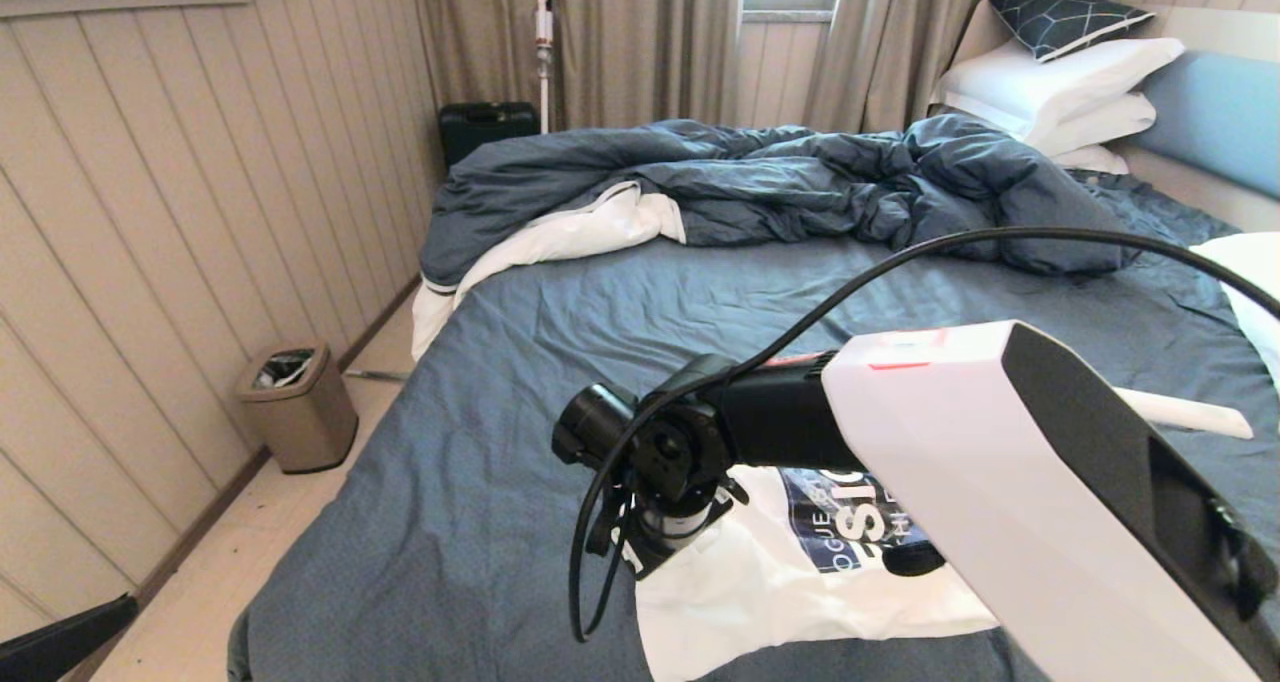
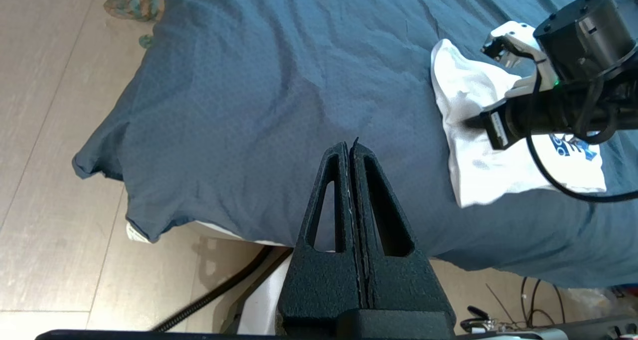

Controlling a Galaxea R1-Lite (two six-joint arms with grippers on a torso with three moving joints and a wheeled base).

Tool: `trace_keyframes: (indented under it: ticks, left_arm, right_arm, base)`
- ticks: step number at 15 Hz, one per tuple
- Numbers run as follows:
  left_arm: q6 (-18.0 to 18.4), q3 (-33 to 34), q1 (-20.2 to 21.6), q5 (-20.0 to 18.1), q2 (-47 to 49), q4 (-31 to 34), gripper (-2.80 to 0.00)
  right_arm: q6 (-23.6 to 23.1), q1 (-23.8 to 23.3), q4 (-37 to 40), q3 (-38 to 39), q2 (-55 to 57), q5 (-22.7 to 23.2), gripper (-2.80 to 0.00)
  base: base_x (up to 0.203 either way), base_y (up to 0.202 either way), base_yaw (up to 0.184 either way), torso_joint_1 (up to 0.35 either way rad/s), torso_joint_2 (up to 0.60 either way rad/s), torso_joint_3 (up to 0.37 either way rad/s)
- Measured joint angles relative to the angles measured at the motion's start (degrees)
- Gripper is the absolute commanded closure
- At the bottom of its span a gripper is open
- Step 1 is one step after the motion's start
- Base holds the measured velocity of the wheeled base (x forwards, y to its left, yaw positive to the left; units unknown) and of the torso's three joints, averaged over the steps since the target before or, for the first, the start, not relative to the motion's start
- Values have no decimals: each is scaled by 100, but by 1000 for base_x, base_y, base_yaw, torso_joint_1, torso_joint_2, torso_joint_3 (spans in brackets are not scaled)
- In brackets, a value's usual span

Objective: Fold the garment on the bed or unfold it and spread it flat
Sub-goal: Unford the white T-shirt

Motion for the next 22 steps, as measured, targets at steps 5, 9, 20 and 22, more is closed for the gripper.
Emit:
trace_keyframes:
  ticks: [5,9,20,22]
  left_arm:
    - [0,50,-5,-39,47,0,0]
    - [5,-2,0,-135,46,8,0]
    - [26,-654,-16,-355,421,22,0]
    - [28,-846,-27,-558,592,30,0]
  right_arm:
    - [91,-115,-6,170,-379,3,0]
    - [112,-461,-31,581,-1130,2,0]
    - [-344,-3189,-782,2580,-3200,556,0]
    - [-581,-3835,-964,2848,-3374,842,0]
  base:
    - [0,0,0,0,0,0]
    - [0,0,0,0,0,0]
    - [0,0,0,0,0,0]
    - [0,0,0,0,0,0]
